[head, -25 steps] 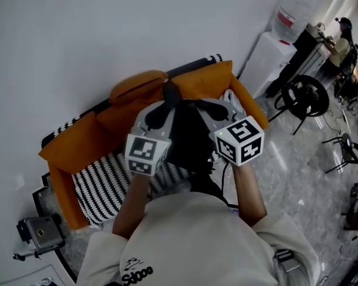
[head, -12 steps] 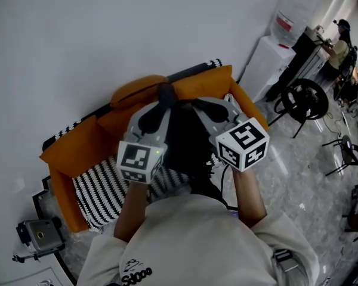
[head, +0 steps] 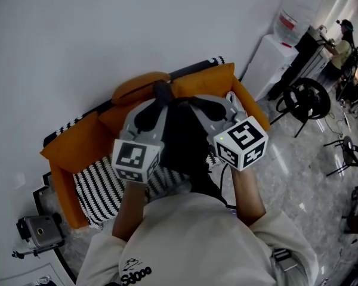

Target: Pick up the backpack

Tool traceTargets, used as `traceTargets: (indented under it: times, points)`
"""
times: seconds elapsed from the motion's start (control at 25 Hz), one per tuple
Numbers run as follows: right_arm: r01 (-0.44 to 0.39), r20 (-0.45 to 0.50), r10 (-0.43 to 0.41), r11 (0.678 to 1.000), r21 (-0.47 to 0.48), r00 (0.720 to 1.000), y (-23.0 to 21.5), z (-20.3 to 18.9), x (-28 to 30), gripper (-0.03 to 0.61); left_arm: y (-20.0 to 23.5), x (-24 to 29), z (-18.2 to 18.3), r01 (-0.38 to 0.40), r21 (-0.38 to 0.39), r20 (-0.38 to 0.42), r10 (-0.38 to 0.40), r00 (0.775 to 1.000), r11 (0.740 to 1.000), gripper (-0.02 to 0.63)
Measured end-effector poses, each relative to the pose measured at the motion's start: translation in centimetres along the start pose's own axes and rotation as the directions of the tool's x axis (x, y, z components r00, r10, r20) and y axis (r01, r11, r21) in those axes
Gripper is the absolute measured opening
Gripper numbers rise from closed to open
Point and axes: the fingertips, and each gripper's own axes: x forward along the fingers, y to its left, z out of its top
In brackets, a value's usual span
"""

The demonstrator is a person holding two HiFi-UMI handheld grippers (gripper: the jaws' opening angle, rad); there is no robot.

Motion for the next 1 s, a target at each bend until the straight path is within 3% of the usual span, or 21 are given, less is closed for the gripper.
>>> traceTargets:
  times: [1.0]
  points:
    - [0.014,-0.024,-0.014,1.0,-0.011,1.0,-0.6,-1.2,0.2,0.005,-0.4,0.2,-1.0,0.02,-0.016,-0.024,-0.02,1.0,1.0,0.066]
